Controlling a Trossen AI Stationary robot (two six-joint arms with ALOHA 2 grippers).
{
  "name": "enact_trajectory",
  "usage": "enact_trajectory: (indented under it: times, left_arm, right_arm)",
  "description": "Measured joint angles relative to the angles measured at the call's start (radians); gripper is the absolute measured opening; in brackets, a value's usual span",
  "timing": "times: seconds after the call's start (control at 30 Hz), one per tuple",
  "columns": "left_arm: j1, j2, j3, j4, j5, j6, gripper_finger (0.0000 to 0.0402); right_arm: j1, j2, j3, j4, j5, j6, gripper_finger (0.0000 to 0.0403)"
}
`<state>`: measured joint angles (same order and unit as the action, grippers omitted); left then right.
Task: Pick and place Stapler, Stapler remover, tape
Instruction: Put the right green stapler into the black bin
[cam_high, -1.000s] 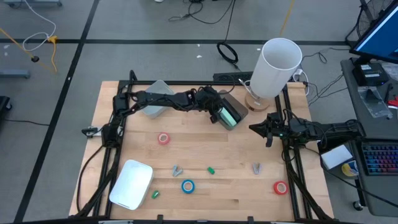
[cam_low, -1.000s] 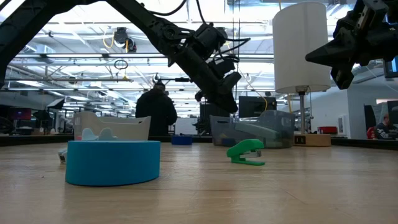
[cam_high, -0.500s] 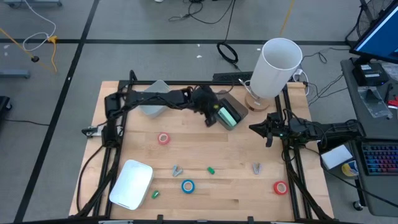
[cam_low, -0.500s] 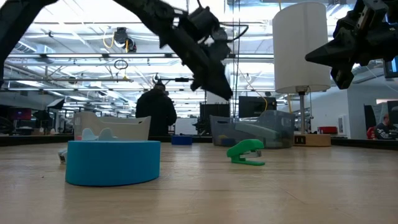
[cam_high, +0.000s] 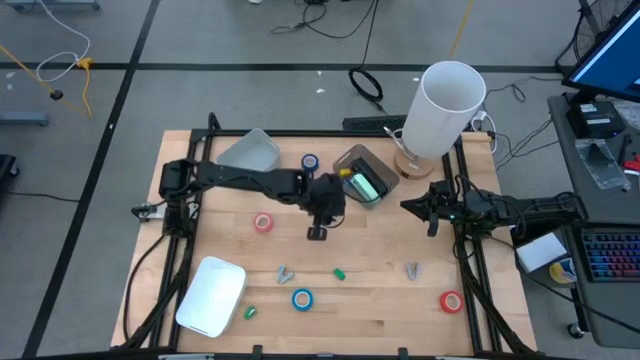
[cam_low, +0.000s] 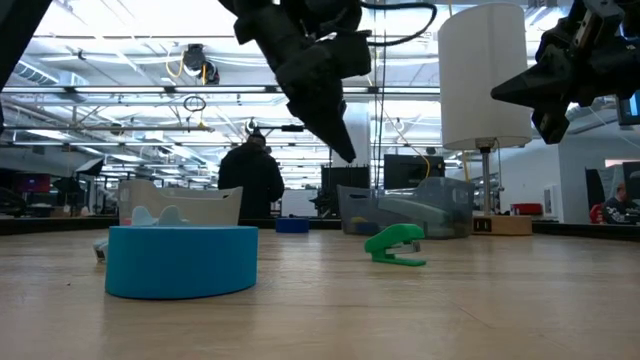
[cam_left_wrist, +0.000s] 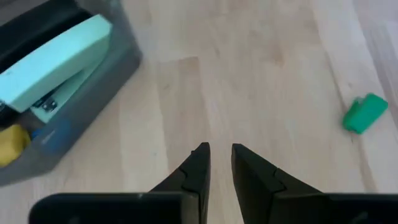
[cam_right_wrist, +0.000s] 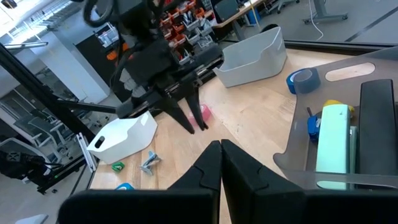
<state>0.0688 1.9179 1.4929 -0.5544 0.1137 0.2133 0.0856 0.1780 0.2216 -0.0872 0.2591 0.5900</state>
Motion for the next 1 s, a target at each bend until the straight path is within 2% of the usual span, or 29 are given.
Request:
enact_trajectory:
  times: [0.17,0.3,0.53,0.83,1.0]
  left_arm:
    - [-0.011,0.000,0.000,0.011,0.079,-0.003,0.0066]
    - [-0.045,0.000,0.000,0.014,0.121,0.076,0.0075]
    - [-0.139,0.001,-0.040,0.069,0.108,0.201,0.0112]
    - [-0.204,0.004,-0.161,0.355,0.080,0.124,0.0190]
    - [-0.219,0.060,-0.182,0.455,0.085,0.102,0.0206]
  right_arm:
    - [0.000,0.000,0.000,0.000,-0.002,0.000,0.0004]
    - [0.000,0.000,0.000,0.000,-0.002,0.000,0.0004]
    - [0.000,0.000,0.000,0.000,-0.002,0.000,0.0004]
    - [0.000,0.000,0.000,0.000,-0.003,0.000,0.0004]
    - [0.000,0.000,0.000,0.000,-0.003,0.002,0.0004]
